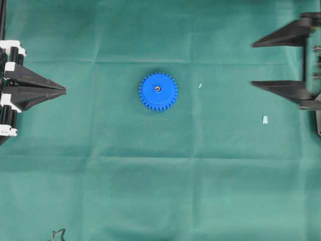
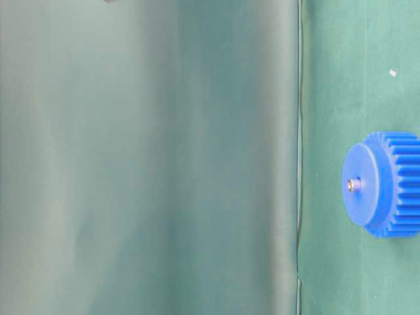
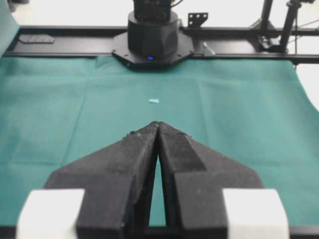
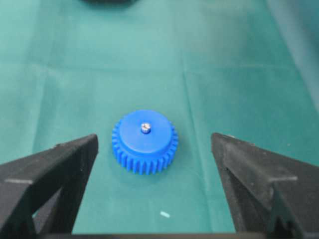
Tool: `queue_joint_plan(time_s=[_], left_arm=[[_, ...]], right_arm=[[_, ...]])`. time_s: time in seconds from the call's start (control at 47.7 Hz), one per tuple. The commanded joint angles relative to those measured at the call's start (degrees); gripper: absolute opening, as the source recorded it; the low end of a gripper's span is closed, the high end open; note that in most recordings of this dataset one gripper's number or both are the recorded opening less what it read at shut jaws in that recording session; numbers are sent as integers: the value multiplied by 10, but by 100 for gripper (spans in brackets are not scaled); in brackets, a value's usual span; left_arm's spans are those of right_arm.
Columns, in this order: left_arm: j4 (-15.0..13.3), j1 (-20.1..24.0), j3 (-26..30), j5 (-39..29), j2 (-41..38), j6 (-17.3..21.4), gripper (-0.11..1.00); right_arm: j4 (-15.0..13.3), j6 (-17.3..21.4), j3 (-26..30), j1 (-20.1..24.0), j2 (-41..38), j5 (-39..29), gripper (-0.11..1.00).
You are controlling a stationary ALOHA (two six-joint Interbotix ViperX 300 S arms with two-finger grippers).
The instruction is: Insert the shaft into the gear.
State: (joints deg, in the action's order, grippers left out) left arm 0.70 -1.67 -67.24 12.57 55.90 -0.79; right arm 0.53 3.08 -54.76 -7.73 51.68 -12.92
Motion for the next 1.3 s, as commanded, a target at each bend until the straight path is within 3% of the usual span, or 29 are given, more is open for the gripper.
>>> queue_joint_plan(time_s=[0.0,0.273,1.28], left_arm=[[3,-1,16,4,-2,1,0],[3,-1,16,4,-2,2,0],[2,-1,16,-7,-2,2,0]], right_arm=[[-1,-1,-7,-2,38,-10,96],[-1,-1,-38,-8,109,-48,96],[-1,-1,-44,-9,103,-49,96]])
